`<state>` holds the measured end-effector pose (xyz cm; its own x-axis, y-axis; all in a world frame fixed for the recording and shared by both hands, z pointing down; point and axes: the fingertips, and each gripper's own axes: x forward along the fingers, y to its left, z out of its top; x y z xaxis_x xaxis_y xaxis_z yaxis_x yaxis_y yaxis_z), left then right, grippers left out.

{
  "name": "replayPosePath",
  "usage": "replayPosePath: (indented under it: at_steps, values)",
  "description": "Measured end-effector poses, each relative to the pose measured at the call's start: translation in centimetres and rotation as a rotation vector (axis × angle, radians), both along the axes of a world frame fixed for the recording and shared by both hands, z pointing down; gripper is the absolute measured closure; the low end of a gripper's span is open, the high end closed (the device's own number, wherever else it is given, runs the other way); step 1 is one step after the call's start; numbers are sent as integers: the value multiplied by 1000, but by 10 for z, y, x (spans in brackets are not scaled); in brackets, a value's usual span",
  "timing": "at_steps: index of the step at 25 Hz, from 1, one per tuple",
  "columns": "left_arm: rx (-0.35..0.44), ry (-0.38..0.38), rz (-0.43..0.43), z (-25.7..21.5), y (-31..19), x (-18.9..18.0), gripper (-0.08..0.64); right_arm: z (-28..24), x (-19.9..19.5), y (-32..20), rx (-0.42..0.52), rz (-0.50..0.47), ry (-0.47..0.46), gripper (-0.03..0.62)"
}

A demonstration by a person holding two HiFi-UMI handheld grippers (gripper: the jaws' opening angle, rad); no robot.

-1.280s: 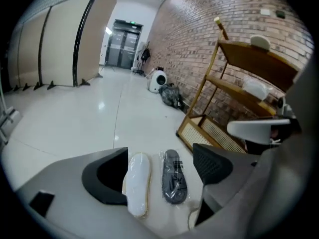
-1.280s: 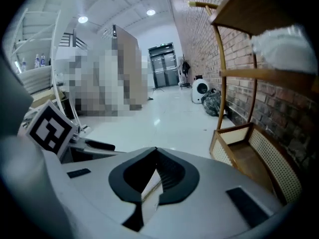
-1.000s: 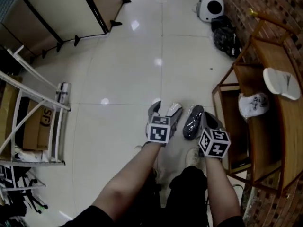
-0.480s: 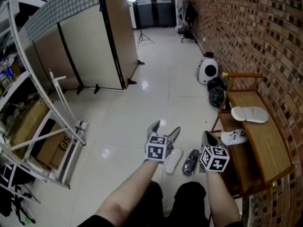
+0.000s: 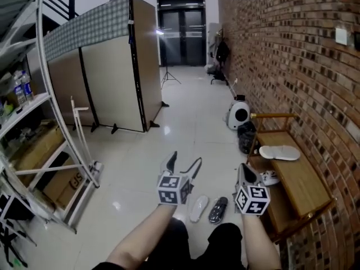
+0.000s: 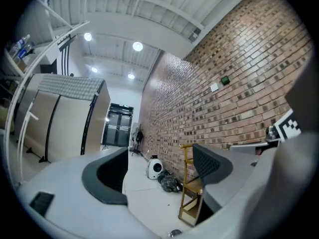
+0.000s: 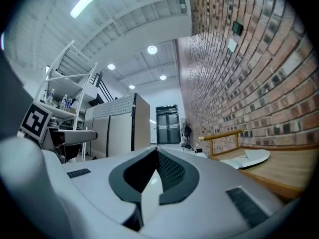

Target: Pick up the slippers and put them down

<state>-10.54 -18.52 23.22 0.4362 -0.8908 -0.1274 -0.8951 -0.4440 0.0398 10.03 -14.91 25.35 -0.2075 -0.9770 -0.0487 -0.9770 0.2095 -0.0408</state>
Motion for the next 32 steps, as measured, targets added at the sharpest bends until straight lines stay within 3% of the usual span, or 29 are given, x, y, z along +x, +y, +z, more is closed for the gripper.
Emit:
replayPosePath:
  at_steps: [4,8,17,21,24,26,32]
  values:
    - [0,76,-21,-1,17,-15,147,-1,-7,15,19,-6,7,584]
    - [1,95,-10,1,32,-21,147,-1,-10,37,50,-12,51,584]
    - [-50,167,78,30,58,-27,147,12,-11,68,78,-20,-12,584]
    - [-37,135,50,40,73,-31,271,13,-22,82,116,-43,11,583]
    - [-34,224,102,42,84,-30,557,13,-29,92,119,-57,33,584]
    - [-42,236,140,43,90,-24,558,12,-30,97,118,-57,35,583]
    - [19,53,52,35,102,-21,558,17,-29,102,101,-59,24,583]
